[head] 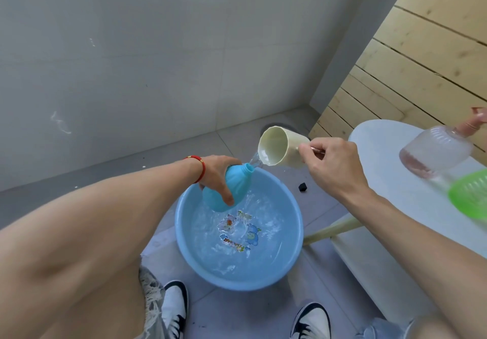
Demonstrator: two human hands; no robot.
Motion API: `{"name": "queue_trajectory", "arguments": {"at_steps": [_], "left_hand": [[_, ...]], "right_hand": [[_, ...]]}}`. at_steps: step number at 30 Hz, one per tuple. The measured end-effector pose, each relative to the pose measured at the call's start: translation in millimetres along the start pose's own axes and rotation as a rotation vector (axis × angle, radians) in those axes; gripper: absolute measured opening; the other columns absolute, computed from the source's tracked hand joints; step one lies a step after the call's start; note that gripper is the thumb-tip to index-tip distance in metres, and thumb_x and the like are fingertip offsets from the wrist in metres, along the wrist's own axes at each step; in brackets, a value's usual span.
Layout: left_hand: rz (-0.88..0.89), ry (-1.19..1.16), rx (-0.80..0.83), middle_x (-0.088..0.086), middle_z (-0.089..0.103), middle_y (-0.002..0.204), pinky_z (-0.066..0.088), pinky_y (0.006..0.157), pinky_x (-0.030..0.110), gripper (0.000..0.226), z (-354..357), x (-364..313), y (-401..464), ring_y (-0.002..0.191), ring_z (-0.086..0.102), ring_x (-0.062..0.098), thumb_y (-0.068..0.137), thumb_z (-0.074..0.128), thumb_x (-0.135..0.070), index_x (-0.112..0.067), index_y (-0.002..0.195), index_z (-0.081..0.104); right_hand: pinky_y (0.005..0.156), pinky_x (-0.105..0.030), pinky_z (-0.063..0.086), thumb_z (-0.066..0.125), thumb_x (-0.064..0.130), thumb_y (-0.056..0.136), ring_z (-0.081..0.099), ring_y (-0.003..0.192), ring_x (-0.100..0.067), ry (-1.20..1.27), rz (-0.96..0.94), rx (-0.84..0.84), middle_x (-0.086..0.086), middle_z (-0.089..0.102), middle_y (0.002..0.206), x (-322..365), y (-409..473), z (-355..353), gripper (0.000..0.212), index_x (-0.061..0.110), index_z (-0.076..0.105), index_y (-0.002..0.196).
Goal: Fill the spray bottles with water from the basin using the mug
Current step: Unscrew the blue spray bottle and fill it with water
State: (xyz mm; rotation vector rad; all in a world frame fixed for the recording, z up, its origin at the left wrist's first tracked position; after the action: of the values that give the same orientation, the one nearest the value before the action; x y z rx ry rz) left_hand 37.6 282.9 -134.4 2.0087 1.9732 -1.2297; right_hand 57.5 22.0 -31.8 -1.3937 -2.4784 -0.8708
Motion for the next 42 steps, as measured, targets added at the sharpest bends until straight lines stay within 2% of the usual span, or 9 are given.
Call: {"name": "queue_trajectory", "arguments": {"at_steps": [5, 9, 13, 16, 20, 25, 30, 38, 42], "left_hand": [[-0.004, -0.011, 0.004, -0.010, 0.067, 0.106, 0.066, 0.065, 0.047, 0.066, 0.8, 0.4, 1.3, 0.097, 0.070, 0.019, 0.050, 0.101, -0.039, -0.052, 0.094, 0.055], [-0.007, -0.001, 0.016, -0.010, 0.067, 0.106, 0.066, 0.065, 0.048, 0.069, 1.9, -0.4, 0.8, 0.095, 0.070, 0.018, 0.053, 0.101, -0.035, -0.049, 0.103, 0.055], [-0.009, -0.002, 0.020, -0.009, 0.068, 0.106, 0.066, 0.065, 0.047, 0.068, 2.3, 1.1, 1.1, 0.095, 0.071, 0.017, 0.052, 0.101, -0.037, -0.048, 0.101, 0.057], [-0.010, -0.004, 0.024, -0.009, 0.068, 0.107, 0.066, 0.065, 0.047, 0.070, 2.4, 1.7, 1.6, 0.096, 0.071, 0.017, 0.053, 0.102, -0.036, -0.045, 0.107, 0.058], [-0.014, -0.006, 0.037, -0.009, 0.068, 0.107, 0.066, 0.067, 0.047, 0.069, 2.8, 0.4, 0.7, 0.096, 0.071, 0.017, 0.054, 0.101, -0.034, -0.045, 0.107, 0.057], [-0.025, 0.011, 0.051, -0.010, 0.066, 0.107, 0.066, 0.067, 0.047, 0.076, 3.5, -2.6, 0.4, 0.099, 0.070, 0.019, 0.057, 0.101, -0.034, -0.042, 0.118, 0.057], [-0.029, -0.001, 0.056, -0.010, 0.065, 0.107, 0.066, 0.065, 0.048, 0.077, 5.8, -1.4, 2.0, 0.098, 0.069, 0.019, 0.056, 0.101, -0.032, -0.044, 0.118, 0.056], [-0.030, -0.011, 0.069, -0.011, 0.064, 0.107, 0.066, 0.066, 0.049, 0.077, 5.8, -2.1, 1.8, 0.099, 0.067, 0.017, 0.058, 0.101, -0.032, -0.043, 0.119, 0.056], [-0.039, -0.036, 0.065, -0.009, 0.066, 0.109, 0.066, 0.065, 0.049, 0.077, 5.5, -1.6, 1.2, 0.101, 0.069, 0.019, 0.057, 0.101, -0.032, -0.042, 0.121, 0.058]], "right_hand": [[0.057, -0.045, 0.042, 0.061, 0.025, 0.096, 0.046, 0.057, -0.033, -0.005, -0.042, -0.013, -0.008, 0.045, 0.052, 0.3, -0.6, -0.2, 0.042, 0.006, 0.052, 0.059], [0.055, -0.044, 0.042, 0.060, 0.026, 0.097, 0.044, 0.054, -0.032, -0.039, -0.097, -0.011, -0.004, 0.043, 0.051, 1.1, -1.2, 0.1, 0.043, 0.009, 0.050, 0.059], [0.054, -0.044, 0.042, 0.057, 0.028, 0.097, 0.042, 0.054, -0.032, -0.078, -0.154, -0.031, -0.002, 0.040, 0.052, 1.3, -0.7, 1.1, 0.045, 0.009, 0.045, 0.058], [0.056, -0.043, 0.045, 0.054, 0.032, 0.096, 0.048, 0.060, -0.028, -0.109, -0.182, -0.045, -0.002, 0.049, 0.057, -1.1, -0.3, 3.2, 0.042, 0.008, 0.056, 0.062], [0.059, -0.042, 0.047, 0.054, 0.031, 0.096, 0.052, 0.066, -0.027, -0.144, -0.223, -0.064, -0.005, 0.057, 0.064, -4.3, -0.2, 6.7, 0.040, 0.007, 0.061, 0.065], [0.059, -0.041, 0.045, 0.056, 0.026, 0.097, 0.049, 0.068, -0.025, -0.183, -0.292, -0.084, -0.004, 0.050, 0.063, -3.3, -0.5, 8.2, 0.040, 0.009, 0.050, 0.062], [0.066, -0.038, 0.052, 0.058, 0.024, 0.098, 0.062, 0.081, -0.027, -0.217, -0.350, -0.092, -0.009, 0.063, 0.072, -2.1, -0.5, 5.7, 0.035, 0.004, 0.065, 0.069], [0.079, -0.033, 0.050, 0.060, 0.019, 0.097, 0.064, 0.093, -0.029, -0.259, -0.455, -0.127, -0.009, 0.063, 0.069, 0.7, -2.0, 4.8, 0.033, 0.004, 0.064, 0.067], [0.084, -0.038, 0.054, 0.059, 0.017, 0.098, 0.065, 0.098, -0.032, -0.276, -0.526, -0.143, -0.009, 0.064, 0.070, 1.8, -2.7, 6.9, 0.031, 0.003, 0.064, 0.071]]}}
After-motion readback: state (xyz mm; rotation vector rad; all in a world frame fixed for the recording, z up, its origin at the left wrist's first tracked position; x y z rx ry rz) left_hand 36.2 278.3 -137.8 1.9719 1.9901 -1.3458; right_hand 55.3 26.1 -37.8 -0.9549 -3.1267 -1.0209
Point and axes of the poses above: each hand's wrist, its own y-axis towards the middle knuckle, its own z-axis out of the palm, x = y × z, the point moved 1 cm from there along y, towards the middle knuckle
